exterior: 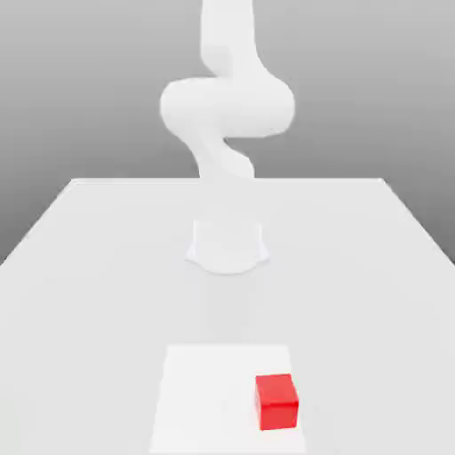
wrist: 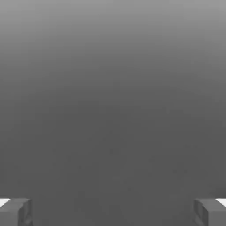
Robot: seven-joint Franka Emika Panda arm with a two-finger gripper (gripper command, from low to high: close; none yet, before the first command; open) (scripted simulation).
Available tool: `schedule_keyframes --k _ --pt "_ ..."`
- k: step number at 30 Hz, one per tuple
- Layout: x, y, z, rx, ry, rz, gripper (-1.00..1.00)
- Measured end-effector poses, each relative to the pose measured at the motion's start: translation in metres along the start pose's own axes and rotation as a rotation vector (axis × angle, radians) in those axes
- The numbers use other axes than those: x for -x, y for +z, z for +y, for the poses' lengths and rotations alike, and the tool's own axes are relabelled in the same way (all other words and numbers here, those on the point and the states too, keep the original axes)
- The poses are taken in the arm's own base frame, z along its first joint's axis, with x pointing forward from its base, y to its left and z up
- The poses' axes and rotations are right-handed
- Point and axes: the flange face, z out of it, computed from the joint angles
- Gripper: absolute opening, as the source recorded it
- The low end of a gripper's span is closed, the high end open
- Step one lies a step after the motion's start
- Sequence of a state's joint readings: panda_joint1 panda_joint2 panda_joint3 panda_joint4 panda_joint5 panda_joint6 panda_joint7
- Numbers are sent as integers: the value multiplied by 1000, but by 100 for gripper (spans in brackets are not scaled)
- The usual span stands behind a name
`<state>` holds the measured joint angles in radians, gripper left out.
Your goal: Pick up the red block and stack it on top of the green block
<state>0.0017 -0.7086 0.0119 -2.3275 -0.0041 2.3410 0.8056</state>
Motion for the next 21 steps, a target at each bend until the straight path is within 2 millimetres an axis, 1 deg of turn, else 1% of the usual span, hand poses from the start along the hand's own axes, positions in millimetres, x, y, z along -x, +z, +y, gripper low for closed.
schedule_keyframes --k 2,5,8,11,16,19,21 --pt "8 46 0 47 -9 -46 0" --pt "25 108 5 113 -23 -112 0" --pt "47 167 16 177 -38 -179 0" --pt "74 222 32 240 -52 -247 0" --pt "129 301 70 342 -75 -363 0" --pt "168 339 96 399 -93 -435 0" --pt "195 362 116 438 -101 -483 0"
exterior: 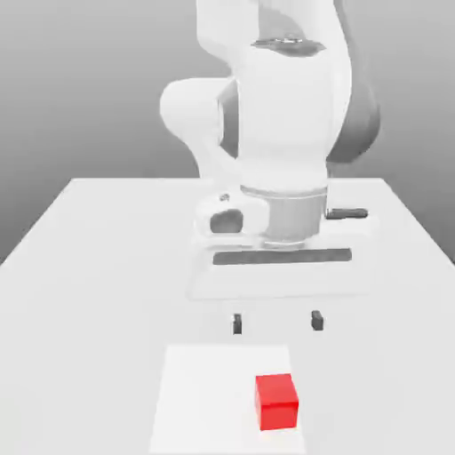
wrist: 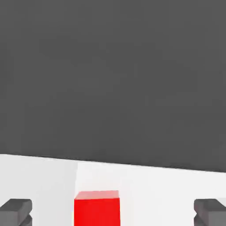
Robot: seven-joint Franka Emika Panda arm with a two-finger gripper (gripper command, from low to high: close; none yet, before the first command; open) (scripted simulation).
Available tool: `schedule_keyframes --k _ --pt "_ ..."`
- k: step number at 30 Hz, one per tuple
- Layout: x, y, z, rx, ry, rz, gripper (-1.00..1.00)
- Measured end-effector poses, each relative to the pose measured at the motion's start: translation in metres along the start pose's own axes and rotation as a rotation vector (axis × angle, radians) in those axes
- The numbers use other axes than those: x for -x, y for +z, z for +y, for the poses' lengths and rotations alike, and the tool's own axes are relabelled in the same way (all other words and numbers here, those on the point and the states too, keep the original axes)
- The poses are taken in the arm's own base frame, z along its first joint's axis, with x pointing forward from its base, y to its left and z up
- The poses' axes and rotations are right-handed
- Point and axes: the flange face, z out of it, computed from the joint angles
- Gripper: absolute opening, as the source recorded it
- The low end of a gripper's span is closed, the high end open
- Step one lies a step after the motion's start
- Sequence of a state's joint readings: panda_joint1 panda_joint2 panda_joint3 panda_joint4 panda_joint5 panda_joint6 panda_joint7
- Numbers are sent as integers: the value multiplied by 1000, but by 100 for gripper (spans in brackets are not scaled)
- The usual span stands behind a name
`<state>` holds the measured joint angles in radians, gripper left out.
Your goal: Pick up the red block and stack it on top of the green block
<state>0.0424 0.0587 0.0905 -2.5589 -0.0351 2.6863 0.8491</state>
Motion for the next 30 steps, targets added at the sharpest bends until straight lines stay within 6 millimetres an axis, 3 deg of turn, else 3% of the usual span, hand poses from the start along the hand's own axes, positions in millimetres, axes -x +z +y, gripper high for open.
schedule_keyframes --k 2,7,8,15,20,24,30 --pt "11 34 6 31 -5 -40 0" --pt "18 97 10 43 -7 -54 0" --pt "19 104 11 43 -7 -55 -100" --pt "19 103 11 43 -7 -54 -100" --pt "15 51 9 43 -5 -55 -100" --pt "-67 38 53 48 240 -58 -100" --pt "-172 27 158 55 603 -52 -100"
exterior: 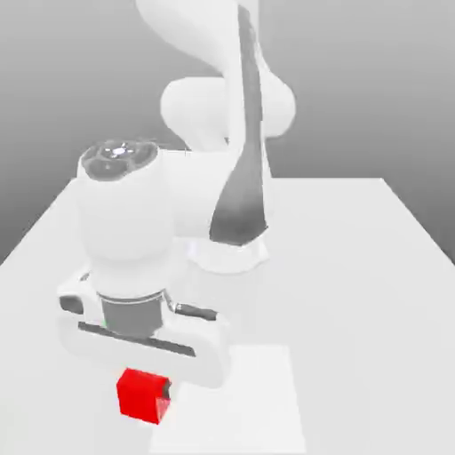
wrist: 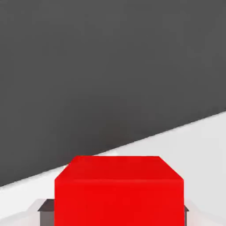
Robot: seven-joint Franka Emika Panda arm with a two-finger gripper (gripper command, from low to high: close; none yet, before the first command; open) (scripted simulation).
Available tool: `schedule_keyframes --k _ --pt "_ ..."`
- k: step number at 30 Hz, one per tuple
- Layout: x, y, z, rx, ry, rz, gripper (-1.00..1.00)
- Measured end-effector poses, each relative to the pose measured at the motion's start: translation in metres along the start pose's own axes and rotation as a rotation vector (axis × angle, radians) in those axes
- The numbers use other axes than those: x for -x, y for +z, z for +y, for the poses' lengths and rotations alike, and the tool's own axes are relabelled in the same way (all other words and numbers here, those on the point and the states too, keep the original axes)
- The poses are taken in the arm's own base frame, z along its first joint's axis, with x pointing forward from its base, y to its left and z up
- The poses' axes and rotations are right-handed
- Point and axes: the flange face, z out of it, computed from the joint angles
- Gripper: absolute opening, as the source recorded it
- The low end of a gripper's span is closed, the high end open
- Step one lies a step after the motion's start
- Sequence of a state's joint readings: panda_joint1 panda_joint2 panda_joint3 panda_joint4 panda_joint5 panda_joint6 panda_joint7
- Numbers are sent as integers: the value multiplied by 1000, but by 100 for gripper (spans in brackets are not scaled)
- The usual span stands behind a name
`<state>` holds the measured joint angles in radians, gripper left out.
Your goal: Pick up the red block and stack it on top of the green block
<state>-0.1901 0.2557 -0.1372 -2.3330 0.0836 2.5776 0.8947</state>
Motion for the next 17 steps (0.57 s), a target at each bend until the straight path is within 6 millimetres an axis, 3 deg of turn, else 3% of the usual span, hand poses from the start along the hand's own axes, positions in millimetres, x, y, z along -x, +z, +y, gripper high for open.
schedule_keyframes --k 4,6,7,13,15,17 --pt "-92 -4 43 -4 231 4 -100" --pt "-137 21 66 -5 346 8 -100" --pt "-150 34 73 -5 379 9 100" --pt "-156 42 77 -4 395 11 100" --pt "-162 25 80 -3 407 12 100" --pt "-162 -4 81 -3 410 12 100"
